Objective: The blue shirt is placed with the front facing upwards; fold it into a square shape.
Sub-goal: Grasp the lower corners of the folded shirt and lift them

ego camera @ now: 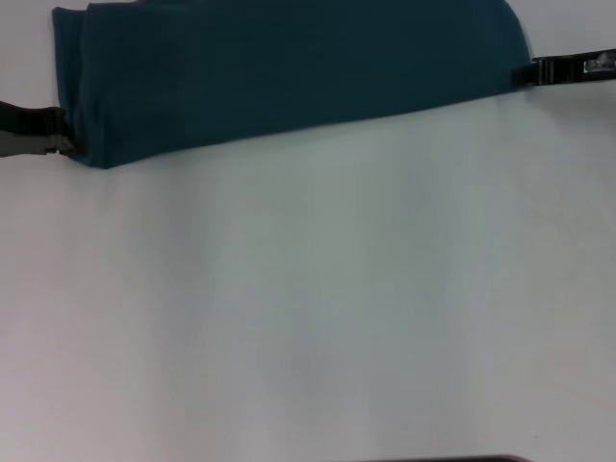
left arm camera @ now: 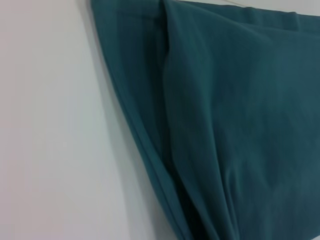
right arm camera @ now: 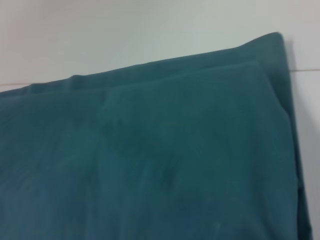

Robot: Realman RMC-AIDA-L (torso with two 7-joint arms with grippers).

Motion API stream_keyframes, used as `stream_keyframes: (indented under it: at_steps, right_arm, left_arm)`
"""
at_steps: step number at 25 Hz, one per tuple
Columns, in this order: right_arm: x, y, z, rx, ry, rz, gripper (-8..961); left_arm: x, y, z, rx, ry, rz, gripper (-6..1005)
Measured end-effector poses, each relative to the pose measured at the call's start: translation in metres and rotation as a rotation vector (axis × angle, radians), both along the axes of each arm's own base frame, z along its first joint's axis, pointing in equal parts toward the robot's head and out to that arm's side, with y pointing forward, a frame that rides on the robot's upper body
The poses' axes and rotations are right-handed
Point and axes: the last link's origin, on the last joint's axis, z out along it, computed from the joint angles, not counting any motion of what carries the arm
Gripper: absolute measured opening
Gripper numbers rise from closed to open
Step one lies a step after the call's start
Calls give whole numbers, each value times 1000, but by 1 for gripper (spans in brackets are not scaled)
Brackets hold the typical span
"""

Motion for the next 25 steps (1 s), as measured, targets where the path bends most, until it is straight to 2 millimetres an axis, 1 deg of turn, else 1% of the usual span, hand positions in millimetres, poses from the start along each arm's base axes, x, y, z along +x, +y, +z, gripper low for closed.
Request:
stream_keyframes:
  at_steps: [4, 10, 14, 16, 22, 25]
  right_arm:
    - [-1, -4, 3, -19, 14, 9, 68]
    - [2, -11, 4, -42, 27, 1, 96]
    - [4, -12, 5, -37, 31, -5, 115]
    - [5, -11, 7, -28, 35, -12, 124]
    - [5, -3, 23, 15, 30, -14, 152]
    - [2, -1, 22, 6, 17, 0, 166]
  left_arm:
    - [-2, -1, 3, 2, 3, 4, 6]
    - [-8, -3, 13, 10, 15, 10, 5]
    - [-10, -4, 15, 10, 19, 11, 5]
    - [-10, -4, 15, 9, 21, 8, 5]
    - [-11, -3, 16, 13, 28, -3, 6]
    - [-10, -2, 15, 11, 30, -12, 6]
